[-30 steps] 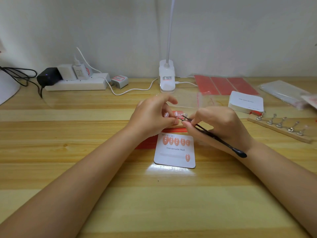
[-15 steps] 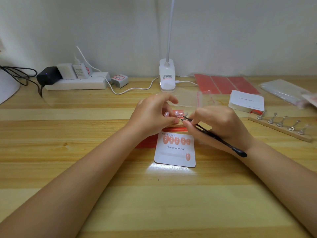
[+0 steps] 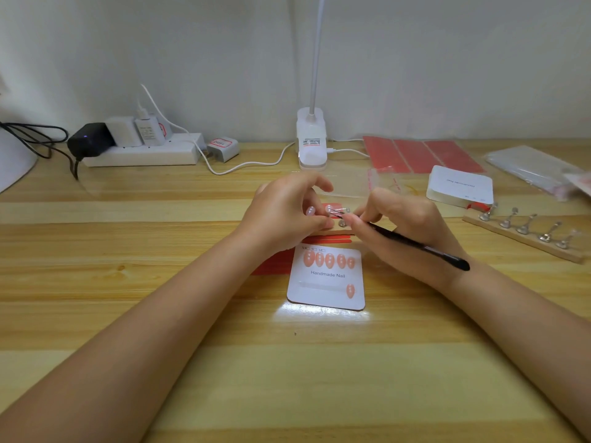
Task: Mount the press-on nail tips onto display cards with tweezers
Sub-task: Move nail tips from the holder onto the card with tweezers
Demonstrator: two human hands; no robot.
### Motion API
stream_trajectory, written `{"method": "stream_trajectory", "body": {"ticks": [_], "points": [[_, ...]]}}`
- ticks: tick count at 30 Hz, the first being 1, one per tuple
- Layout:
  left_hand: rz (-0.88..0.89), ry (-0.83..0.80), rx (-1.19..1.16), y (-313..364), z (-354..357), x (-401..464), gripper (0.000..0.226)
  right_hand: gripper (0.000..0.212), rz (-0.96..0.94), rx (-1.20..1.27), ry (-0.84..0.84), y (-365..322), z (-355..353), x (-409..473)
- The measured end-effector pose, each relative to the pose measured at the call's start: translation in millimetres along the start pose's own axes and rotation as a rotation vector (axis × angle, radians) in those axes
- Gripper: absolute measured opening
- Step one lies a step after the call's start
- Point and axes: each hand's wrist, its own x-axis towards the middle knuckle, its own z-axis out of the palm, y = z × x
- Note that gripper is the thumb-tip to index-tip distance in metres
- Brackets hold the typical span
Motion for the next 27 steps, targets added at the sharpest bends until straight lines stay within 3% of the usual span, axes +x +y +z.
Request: {"method": "stream_trajectory", "body": {"ticks": [8,23,27], "points": [[-0.007,0.0,0.005,0,0,0,0.038,0.029,0.407,0.229,0.02,-4,-3,2],[0.075,-0.012,0.196,4,-10,-5,0.051,0.025,0.631,0.391,0.129,-7,-2,5],[0.268,0.029,0.246,14,-26,-15,0.034,0.026,0.641,0.413,0.156,-7,-3,6]]}}
